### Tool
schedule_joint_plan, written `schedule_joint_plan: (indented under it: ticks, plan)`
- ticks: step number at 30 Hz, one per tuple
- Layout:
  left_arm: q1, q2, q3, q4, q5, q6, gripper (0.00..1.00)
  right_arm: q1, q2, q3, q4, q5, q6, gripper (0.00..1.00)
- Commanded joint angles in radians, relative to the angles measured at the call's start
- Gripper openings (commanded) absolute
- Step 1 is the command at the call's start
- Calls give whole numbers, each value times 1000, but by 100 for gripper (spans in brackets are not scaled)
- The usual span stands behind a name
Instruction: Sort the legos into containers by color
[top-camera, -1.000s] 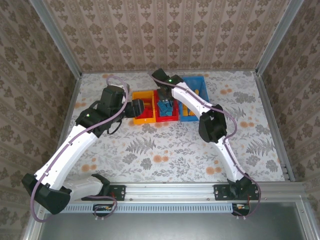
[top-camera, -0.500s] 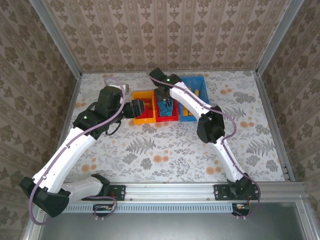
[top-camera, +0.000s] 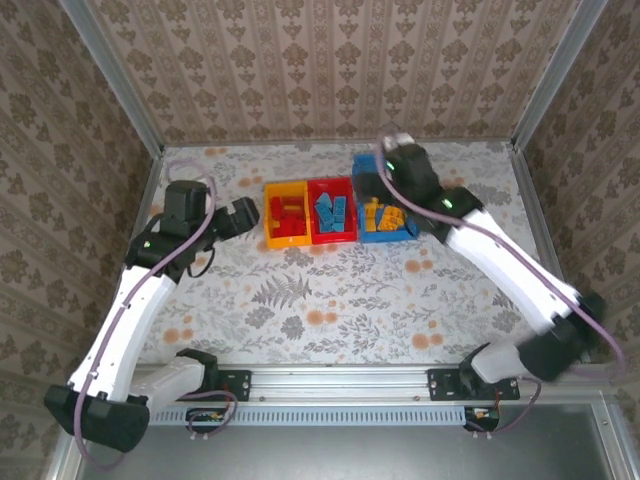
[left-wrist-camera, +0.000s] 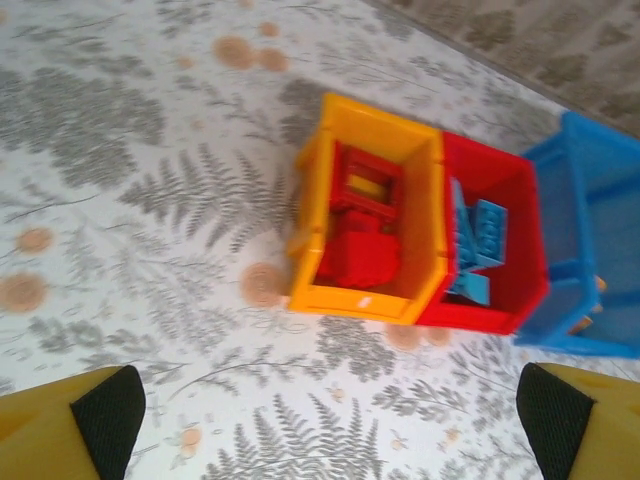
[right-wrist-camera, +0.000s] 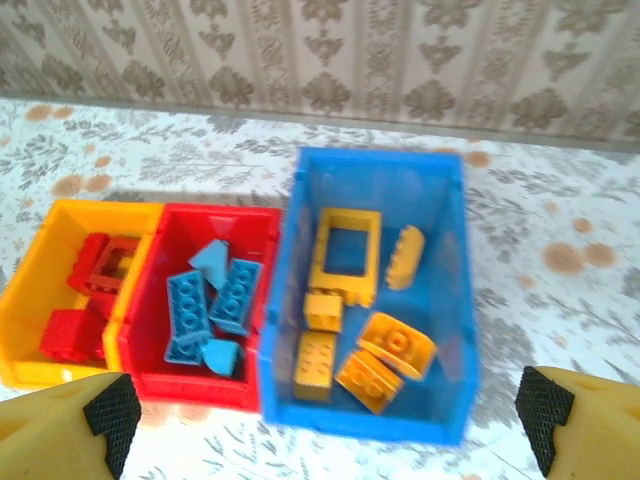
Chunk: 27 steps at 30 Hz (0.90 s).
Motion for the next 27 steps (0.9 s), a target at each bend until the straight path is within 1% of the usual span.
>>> schedule_joint_plan:
  ticks: [1,3,5,6,7,8,9,11,12,14,15,17,18,19,20,21,22,24,27]
  plan:
    - [68,-36,-54,-53,12,-6,100,-46,-186,-234,-37,61,27,100]
    - [84,-45,-83,-62,-35,13,100,-62,-309,-341,-116,122,71,100]
    - [84,-42,-98,-75,-122,24,100,-63,-415,-446,-148,261,130,100]
    - [84,-31,-104,-91,-193,6,100,-66,-455,-499,-142,342,148,100]
    - [82,-16,-112,-112,-293,-26,100,-81,-487,-559,-99,373,127,100]
    - [79,-3,-123,-120,-376,-51,100,-108,-507,-608,-42,361,87,100]
    - [80,3,-145,-115,-440,-61,100,-148,-520,-666,52,312,40,100]
    - [83,-9,-223,6,-492,33,100,-239,-523,-755,206,205,-12,100]
    - [83,-22,-278,105,-499,121,100,-287,-510,-797,279,196,-10,100]
    - [84,-38,-363,234,-542,219,100,-375,-461,-851,390,185,17,100]
    - [85,-40,-407,303,-557,272,100,-411,-429,-891,496,143,3,100]
    - [88,-22,-480,436,-528,408,100,-423,-365,-981,762,99,-88,100]
    - [92,-11,-511,515,-493,462,100,-434,-320,-970,805,91,-101,100]
    - [94,5,-549,594,-455,512,100,-453,-265,-965,871,51,-131,100]
    - [96,22,-572,661,-440,536,100,-465,-227,-962,923,21,-145,100]
    - [105,46,-591,716,-438,533,100,-473,-189,-971,1007,6,-154,100]
    - [127,78,-604,767,-409,528,100,-484,-146,-972,1082,6,-148,100]
    - [158,152,-619,873,-358,524,100,-513,-56,-932,1129,-15,-130,100]
    - [176,279,-620,1062,-298,564,100,-537,88,-884,1250,-75,-132,100]
